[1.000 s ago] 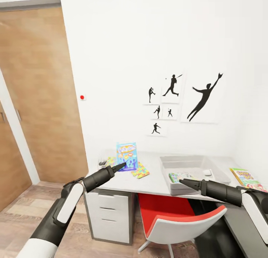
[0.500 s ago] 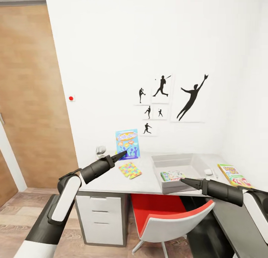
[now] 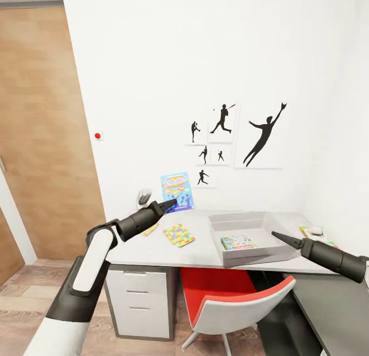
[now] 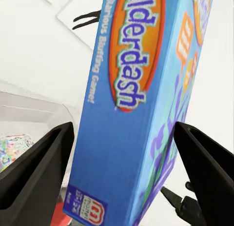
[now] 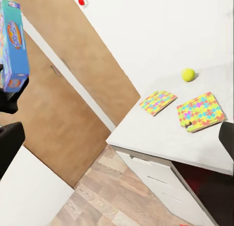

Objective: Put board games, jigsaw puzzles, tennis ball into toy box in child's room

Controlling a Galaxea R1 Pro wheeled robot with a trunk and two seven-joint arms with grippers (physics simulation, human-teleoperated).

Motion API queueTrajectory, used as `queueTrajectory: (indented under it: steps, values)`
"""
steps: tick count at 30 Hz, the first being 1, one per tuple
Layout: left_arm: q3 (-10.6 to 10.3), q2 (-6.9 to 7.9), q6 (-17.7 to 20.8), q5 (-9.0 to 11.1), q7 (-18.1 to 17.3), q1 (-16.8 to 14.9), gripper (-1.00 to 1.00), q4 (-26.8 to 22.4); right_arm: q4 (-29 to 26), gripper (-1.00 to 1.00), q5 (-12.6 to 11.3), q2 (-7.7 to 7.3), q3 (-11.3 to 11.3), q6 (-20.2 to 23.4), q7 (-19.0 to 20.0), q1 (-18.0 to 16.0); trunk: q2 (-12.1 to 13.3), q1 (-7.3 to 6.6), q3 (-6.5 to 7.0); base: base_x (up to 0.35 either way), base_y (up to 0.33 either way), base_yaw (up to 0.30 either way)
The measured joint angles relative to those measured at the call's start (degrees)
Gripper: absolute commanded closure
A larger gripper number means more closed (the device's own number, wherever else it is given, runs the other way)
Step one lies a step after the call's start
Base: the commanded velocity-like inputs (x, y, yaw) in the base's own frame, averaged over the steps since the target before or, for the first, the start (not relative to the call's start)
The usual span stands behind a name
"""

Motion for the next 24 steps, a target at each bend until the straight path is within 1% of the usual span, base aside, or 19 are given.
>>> queueTrajectory:
  steps: [2, 4, 5, 7, 9, 11, 16, 24]
  values:
    - [0.04, -0.83, 0.25, 1.45, 5.6, -0.66, 1.0, 0.25, 0.0, -1.0, 0.01, 0.0, -1.87, 0.01, 0.0, 0.0, 0.0, 0.0, 0.0, 0.0, 0.0, -0.063]
    - [0.07, -1.36, 0.37, 3.38, 10.17, -1.09, 1.0, 0.71, -0.02, -1.0, 0.0, 0.0, -3.56, 0.0, 0.0, 0.01, 0.0, 0.0, 0.0, 0.0, 0.0, -0.139]
    - [0.07, -1.37, 0.34, 3.71, 10.23, -1.1, 1.0, 0.71, -0.02, -1.0, 0.01, 0.0, -3.59, 0.0, 0.0, 0.02, 0.0, 0.0, 0.0, 0.0, 0.0, -0.155]
    - [0.11, -1.65, 0.45, 4.91, 13.17, -1.36, 1.0, 1.34, -0.02, -1.0, 0.01, 0.0, -4.72, 0.01, -0.01, 0.02, 0.01, 0.0, 0.0, 0.0, 0.0, -0.191]
    - [0.21, -1.79, 0.48, 6.12, 15.09, -1.54, 1.0, 1.82, -0.03, -1.0, 0.04, 0.0, -5.46, 0.0, -0.04, 0.02, 0.0, 0.0, 0.0, 0.0, 0.0, -0.224]
    - [0.44, -1.82, 0.5, 6.86, 16.31, -1.65, 1.0, 2.12, -0.01, -1.0, 0.06, -0.01, -5.93, -0.01, -0.06, 0.02, 0.0, 0.0, 0.0, 0.0, 0.0, -0.242]
    - [0.9, -1.84, 0.51, 7.66, 17.59, -1.76, 1.0, 2.46, 0.02, -1.0, 0.13, -0.01, -6.42, -0.01, -0.13, 0.02, 0.0, 0.0, 0.0, 0.0, 0.0, -0.261]
    - [0.92, -1.91, 0.29, 7.89, 18.4, -1.83, 1.0, 2.66, 0.03, -1.0, 0.18, -0.01, -6.66, -0.05, -0.3, 0.02, 0.0, 0.0, 0.0, 0.0, 0.0, -0.277]
